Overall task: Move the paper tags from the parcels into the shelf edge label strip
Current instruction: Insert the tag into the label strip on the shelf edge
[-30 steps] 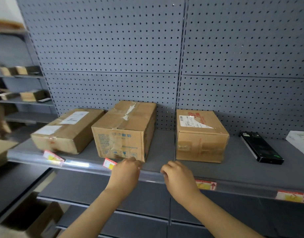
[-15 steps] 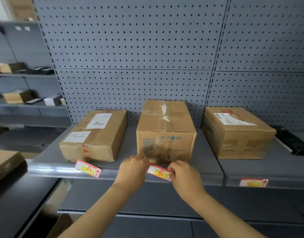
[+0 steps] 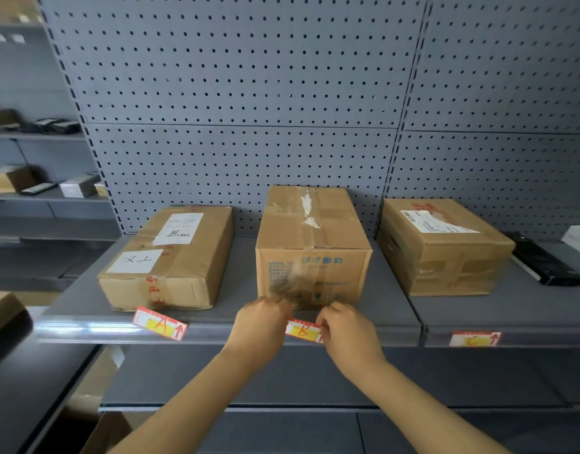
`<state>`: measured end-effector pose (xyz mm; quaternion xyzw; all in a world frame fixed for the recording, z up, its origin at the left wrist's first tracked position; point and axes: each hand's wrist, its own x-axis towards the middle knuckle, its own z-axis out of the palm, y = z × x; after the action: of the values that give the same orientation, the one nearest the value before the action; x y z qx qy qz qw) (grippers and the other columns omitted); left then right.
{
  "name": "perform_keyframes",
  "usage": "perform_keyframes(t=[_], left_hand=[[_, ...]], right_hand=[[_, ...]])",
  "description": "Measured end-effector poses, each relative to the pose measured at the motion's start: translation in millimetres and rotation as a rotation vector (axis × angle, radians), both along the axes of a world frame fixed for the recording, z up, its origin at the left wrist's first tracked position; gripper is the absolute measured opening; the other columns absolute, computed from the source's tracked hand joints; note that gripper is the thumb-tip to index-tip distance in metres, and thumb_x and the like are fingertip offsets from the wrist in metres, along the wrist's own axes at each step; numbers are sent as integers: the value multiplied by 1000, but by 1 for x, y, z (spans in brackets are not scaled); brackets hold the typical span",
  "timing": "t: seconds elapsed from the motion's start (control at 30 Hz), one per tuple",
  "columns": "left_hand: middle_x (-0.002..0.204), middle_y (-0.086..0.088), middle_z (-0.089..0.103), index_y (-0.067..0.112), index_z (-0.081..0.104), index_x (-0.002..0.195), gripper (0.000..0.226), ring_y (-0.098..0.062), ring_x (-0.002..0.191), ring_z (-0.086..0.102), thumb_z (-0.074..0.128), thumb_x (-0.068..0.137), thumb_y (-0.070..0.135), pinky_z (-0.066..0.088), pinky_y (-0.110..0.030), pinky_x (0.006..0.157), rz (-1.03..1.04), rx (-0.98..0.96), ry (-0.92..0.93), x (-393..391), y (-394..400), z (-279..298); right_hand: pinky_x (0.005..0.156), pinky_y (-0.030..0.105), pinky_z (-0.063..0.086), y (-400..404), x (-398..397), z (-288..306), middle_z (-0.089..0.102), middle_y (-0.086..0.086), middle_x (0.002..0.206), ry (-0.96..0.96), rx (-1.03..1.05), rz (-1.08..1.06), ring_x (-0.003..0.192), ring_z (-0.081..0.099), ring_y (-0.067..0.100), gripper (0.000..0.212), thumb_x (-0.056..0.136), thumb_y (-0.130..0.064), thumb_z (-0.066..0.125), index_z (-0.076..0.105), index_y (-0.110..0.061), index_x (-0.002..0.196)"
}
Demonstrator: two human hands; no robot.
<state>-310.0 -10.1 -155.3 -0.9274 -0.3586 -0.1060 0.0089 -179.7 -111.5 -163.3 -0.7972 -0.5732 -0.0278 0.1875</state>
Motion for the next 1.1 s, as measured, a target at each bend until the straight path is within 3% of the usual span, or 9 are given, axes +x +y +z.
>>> perform_keyframes(t=[0.07,0.17,0.3,0.57,0.87,1.0,1.1], left_hand=[[73,0,68,20,66,74,19,-23,64,66,75,67,5,40,-25,47,-4,4,11,1,-1,-6],[95,-3,68,18,64,96,18,-26,87,65,55,86,5,44,-30,62,-12,2,6,3,-2,-15],[105,-1,65,19,65,102,22,-24,95,63,51,89,7,49,-33,72,-10,-33,14,2,-2,-18],[106,-2,64,18,66,102,22,-24,95,62,50,90,7,47,-31,70,-21,-6,32,4,-7,-18],[110,-1,64,20,64,108,25,-22,98,62,49,91,9,50,-31,75,10,-13,-7,1,-9,-18],[116,-2,61,18,61,112,28,-23,104,59,46,92,6,48,-32,77,5,-45,-21,-6,-11,-16],[120,-1,60,19,62,115,33,-23,107,58,48,89,4,48,-32,79,23,-76,-45,-19,-8,-17]], right_hand=[[77,32,46,-1,1,1,62,0,105,-9,-16,14,100,55,20,19,89,-7,52,65,-17,99],[76,32,46,-2,3,0,62,2,103,-47,-20,33,97,55,20,18,90,-6,50,64,-16,96],[78,32,45,-2,5,-4,61,2,104,-101,-38,63,97,55,21,22,87,-2,53,64,-16,99],[81,32,42,-2,4,-3,57,4,110,-182,-109,83,102,52,24,32,81,6,55,63,-13,106],[85,32,43,-6,6,-4,57,3,113,-136,-93,82,105,52,22,34,86,0,53,64,-17,114],[82,32,45,-6,1,-5,58,2,109,-144,-50,59,101,53,22,32,81,2,58,62,-16,108],[66,33,49,1,-8,-8,63,2,88,-141,5,46,83,60,24,38,60,6,73,65,-16,89]])
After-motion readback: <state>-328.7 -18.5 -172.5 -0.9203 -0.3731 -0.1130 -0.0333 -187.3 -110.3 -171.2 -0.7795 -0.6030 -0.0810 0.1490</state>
